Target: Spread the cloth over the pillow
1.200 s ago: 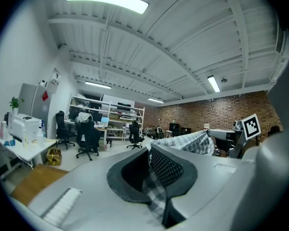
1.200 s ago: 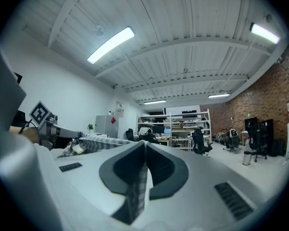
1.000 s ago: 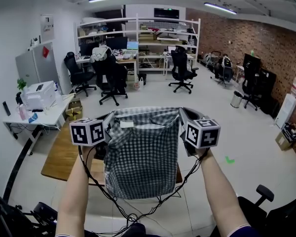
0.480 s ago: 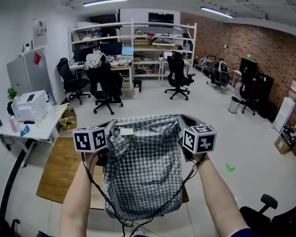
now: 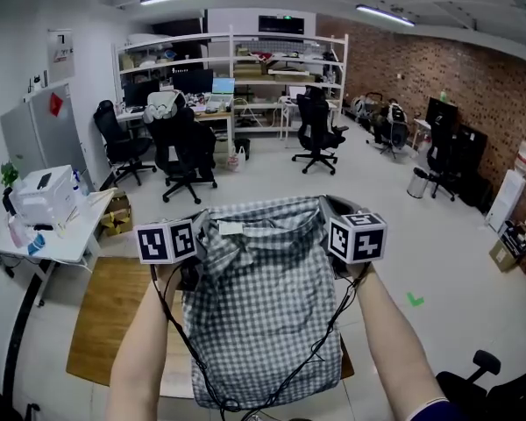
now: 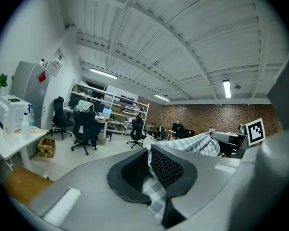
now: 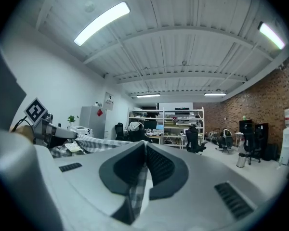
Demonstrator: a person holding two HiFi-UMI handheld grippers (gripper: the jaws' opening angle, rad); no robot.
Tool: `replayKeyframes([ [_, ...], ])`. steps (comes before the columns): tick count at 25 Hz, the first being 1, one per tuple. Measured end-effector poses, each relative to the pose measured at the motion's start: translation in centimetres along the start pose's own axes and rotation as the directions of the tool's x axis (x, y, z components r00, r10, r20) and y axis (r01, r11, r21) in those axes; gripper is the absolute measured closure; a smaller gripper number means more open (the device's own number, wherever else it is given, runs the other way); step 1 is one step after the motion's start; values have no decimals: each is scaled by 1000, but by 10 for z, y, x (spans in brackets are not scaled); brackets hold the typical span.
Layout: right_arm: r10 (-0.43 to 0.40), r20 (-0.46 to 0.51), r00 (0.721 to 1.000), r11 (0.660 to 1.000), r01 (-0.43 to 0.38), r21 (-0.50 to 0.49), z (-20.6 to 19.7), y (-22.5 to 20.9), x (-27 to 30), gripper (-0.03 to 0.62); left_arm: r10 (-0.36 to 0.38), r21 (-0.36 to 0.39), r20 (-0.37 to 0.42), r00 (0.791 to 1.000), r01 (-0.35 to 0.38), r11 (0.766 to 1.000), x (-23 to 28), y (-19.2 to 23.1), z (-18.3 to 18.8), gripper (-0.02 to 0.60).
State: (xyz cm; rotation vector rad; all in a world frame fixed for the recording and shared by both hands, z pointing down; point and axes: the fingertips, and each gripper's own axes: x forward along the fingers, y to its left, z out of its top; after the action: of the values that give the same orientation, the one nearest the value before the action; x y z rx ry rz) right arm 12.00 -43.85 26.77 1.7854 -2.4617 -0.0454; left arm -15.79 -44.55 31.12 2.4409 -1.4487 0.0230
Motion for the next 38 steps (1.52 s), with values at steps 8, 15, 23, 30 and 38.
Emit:
replayKeyframes([
  [8, -11, -31, 999, 1000, 11, -11, -20, -15, 62, 567, 36, 11, -56, 998, -36, 999, 58, 37, -9, 557],
  [15, 10, -80, 997, 1000, -9, 11, -51, -39, 129, 566, 112, -1, -100, 989, -113, 994, 122, 71, -21, 557],
  [23, 45, -148, 988, 999, -43, 15, -83, -57, 212, 566, 138, -16, -166, 976, -143, 990, 186, 117, -29, 557],
  [30, 60, -224, 973, 998, -58, 15, -129, -63, 285, 566, 214, 41, -261, 941, -210, 977, 240, 166, -52, 557],
  [38, 70, -384, 921, 997, -82, -14, -225, -66, 333, 566, 238, 107, -425, 873, -213, 971, 289, 209, -134, 557],
])
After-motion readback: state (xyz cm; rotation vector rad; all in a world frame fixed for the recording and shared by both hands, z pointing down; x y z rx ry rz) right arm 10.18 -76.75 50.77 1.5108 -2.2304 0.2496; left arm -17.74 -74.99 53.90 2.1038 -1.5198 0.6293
